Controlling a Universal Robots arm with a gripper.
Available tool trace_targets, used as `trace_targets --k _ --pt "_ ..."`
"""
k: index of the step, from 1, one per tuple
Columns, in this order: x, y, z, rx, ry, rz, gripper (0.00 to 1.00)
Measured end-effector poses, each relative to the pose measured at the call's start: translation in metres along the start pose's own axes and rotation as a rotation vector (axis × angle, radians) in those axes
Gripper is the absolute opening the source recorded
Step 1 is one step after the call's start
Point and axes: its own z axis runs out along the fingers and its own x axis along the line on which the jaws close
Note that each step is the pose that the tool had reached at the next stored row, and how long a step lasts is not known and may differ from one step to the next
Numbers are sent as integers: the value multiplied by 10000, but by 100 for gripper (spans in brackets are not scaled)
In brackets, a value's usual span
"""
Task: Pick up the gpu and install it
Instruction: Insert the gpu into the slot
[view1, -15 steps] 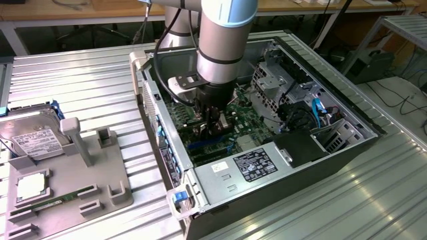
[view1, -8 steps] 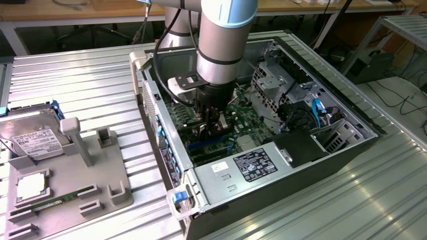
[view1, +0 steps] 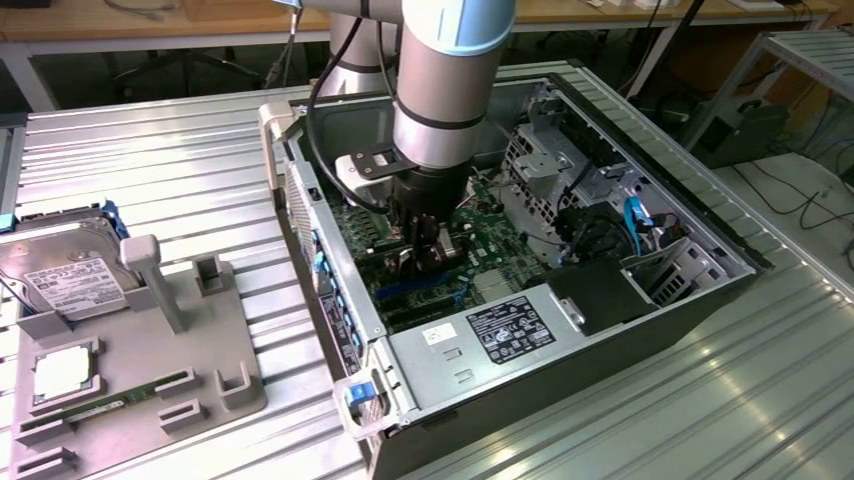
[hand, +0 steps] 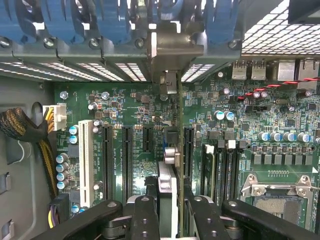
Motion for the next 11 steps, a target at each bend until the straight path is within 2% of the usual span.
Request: trace_targets --k 7,11 --pt "-1 0 15 1 -2 2 28" --pt "-1 -1 -17 3 -4 4 28"
